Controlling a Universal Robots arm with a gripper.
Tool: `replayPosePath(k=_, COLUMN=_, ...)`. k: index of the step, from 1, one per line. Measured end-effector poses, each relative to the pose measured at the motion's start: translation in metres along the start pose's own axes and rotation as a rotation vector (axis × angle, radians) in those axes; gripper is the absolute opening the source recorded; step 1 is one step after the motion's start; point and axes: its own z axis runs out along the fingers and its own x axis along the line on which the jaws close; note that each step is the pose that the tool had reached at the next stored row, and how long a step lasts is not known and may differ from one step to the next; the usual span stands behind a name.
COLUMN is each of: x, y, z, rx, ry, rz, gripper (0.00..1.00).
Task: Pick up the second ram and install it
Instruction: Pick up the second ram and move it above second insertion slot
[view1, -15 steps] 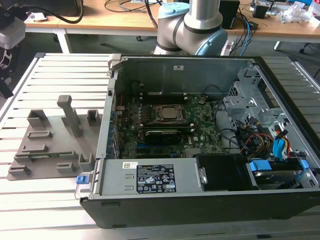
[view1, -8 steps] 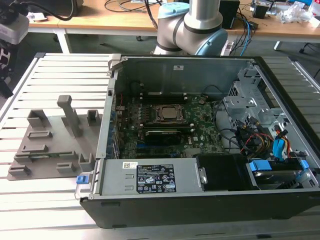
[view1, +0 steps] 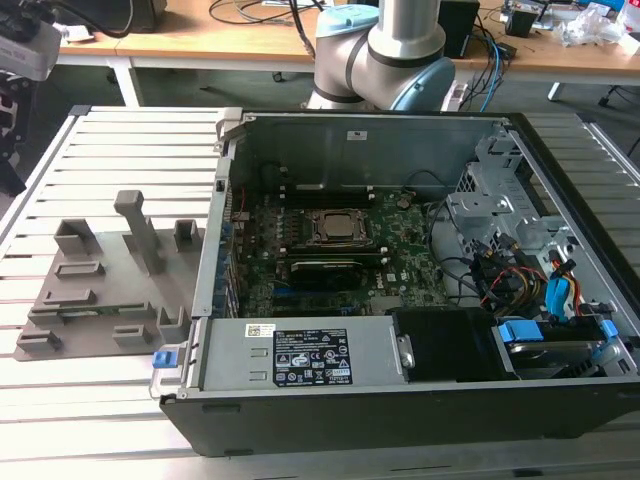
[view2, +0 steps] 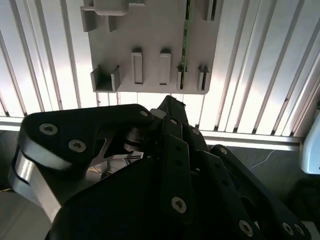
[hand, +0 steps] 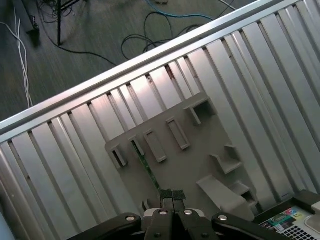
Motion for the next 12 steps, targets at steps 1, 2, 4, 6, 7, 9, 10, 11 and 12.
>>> replayPosePath(k=1, x=0.0000, y=0.0000, z=0.0000, rx=-0.0003, ry=0.0004, rz=-0.014, gripper=0.11)
replayPosePath(k=2, x=0.0000, y=0.0000, z=0.0000, rx=-0.0006, ry=0.0008, rz=-0.025, gripper=0.11)
replayPosePath(k=4, x=0.0000, y=-0.0001, z=0.0000, rx=-0.0008, ry=0.0023, rz=-0.050, gripper=0.11)
replayPosePath(k=6, x=-0.0001, y=0.0000, z=0.0000, rx=-0.0007, ry=0.0040, rz=-0.066, gripper=0.11)
replayPosePath(k=7, x=-0.0001, y=0.0000, z=0.0000, rx=-0.0006, ry=0.0045, rz=-0.072, gripper=0.11)
replayPosePath(k=9, x=-0.0001, y=0.0000, z=0.0000, rx=-0.0006, ry=0.0059, rz=-0.087, gripper=0.11)
replayPosePath(k=10, x=-0.0001, y=0.0000, z=0.0000, rx=-0.0006, ry=0.0068, rz=-0.097, gripper=0.11)
replayPosePath(k=11, x=-0.0001, y=0.0000, z=0.0000, rx=-0.0006, ry=0.0073, rz=-0.103, gripper=0.11)
replayPosePath(k=12, x=-0.0001, y=0.0000, z=0.0000, rx=-0.0005, ry=0.0075, rz=-0.106, gripper=0.11)
